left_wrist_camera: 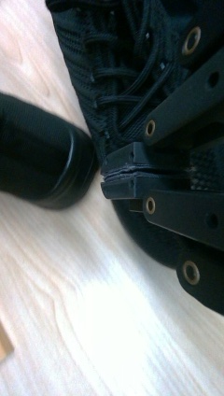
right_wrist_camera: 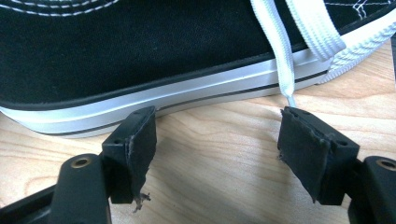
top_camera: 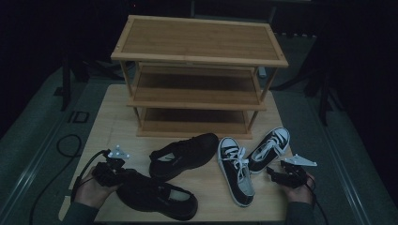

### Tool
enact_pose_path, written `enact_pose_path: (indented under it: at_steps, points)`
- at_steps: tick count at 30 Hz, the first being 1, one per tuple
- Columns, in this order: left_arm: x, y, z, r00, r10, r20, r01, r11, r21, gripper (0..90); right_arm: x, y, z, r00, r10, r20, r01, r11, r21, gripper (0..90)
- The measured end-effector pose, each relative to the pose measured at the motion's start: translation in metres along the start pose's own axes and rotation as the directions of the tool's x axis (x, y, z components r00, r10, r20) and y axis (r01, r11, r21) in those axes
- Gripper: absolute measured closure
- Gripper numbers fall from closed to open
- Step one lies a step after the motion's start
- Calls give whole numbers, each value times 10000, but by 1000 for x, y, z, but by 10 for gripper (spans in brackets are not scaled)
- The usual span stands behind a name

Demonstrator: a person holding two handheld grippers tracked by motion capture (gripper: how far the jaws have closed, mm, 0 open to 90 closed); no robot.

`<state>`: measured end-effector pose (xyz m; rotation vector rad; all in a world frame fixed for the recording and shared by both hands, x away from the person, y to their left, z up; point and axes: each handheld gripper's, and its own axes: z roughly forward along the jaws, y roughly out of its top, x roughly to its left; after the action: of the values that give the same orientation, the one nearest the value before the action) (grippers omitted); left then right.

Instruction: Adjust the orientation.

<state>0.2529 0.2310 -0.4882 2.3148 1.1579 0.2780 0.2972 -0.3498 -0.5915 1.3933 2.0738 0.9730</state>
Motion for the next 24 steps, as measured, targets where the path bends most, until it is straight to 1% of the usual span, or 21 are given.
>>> enact_pose_path:
  at_steps: [4, 5, 6, 7, 8, 10, 11, 12, 13, 14, 15, 16, 18, 19, 20, 21, 22, 23, 24]
  points:
    - [12, 5, -3, 9988, -244, -423, 238, 9996, -139, 884, 0, 0, 0, 10000, -2, 2, 2, 10000, 8, 277]
    - [20, 9, -5, 9976, -386, -571, 372, 9990, -243, 884, 0, 0, 0, 10000, 0, 0, 0, 10000, 9, 277]
    - [20, 9, -5, 9976, -386, -571, 372, 9990, -243, 883, 0, 0, 0, 10000, 0, 0, 0, 10000, 9, 277]
    - [28, 13, -5, 9959, -480, -764, 458, 9985, -303, 883, 0, 0, 0, 10000, -4, 1, 4, 10000, 8, 277]
    - [28, 13, -5, 9959, -480, -764, 458, 9985, -303, 883, 0, 0, 0, 10000, -4, 1, 4, 10000, 8, 277]
    - [35, 17, -3, 9942, -599, -891, 571, 9978, -335, 883, 0, 0, 0, 10000, -2, 0, 2, 10000, 8, 277]
    - [40, 23, -2, 9927, -610, -1044, 570, 9976, -403, 883, 0, 0, 0, 10000, -4, 2, 4, 10000, 8, 277]
    - [40, 23, -2, 9927, -610, -1044, 570, 9976, -403, 883, 0, 0, 0, 10000, -2, 1, 2, 10000, 8, 277]
    - [43, 26, -1, 9919, -611, -1109, 564, 9974, -446, 883, 0, 0, 0, 10000, -2, 1, 2, 10000, 8, 277]
    - [45, 30, 0, 9909, -627, -1191, 568, 9970, -523, 883, 0, 0, 0, 10000, -4, 1, 4, 10000, 8, 277]
    - [47, 37, 2, 9903, -555, -1275, 481, 9970, -602, 883, 0, 0, 0, 10000, -3, 1, 3, 10000, 9, 277]
    - [47, 37, 2, 9903, -555, -1275, 481, 9970, -602, 883, 0, 0, 0, 10000, -3, 1, 3, 10000, 9, 277]
    - [48, 43, 5, 9916, -490, -1200, 413, 9970, -655, 880, 0, 0, 0, 10000, -1, 0, 1, 10000, 8, 277]
    - [47, 47, 8, 9912, -508, -1224, 438, 9973, -588, 876, 0, 0, 0, 10000, 2, 1, -2, 10000, 9, 277]
    - [46, 48, 9, 9912, -561, -1201, 496, 9972, -567, 866, 0, 0, 0, 10000, -2, 0, 2, 10000, 8, 277]
    - [46, 47, 9, 9923, -638, -1065, 578, 9966, -589, 829, 0, 0, 0, 10000, 0, 0, 0, 10000, 7, 277]
    - [46, 47, 9, 9923, -638, -1065, 578, 9966, -589, 757, 0, 0, 0, 10000, 0, 0, 0, 10000, 7, 277]
    - [44, 45, 9, 9933, -780, -848, 732, 9956, -581, 683, 0, 0, 0, 10000, -1, 0, 1, 10000, 7, 277]
    - [44, 45, 9, 9933, -780, -848, 732, 9956, -581, 621, 0, 0, 0, 10000, -1, 0, 1, 10000, 7, 277]
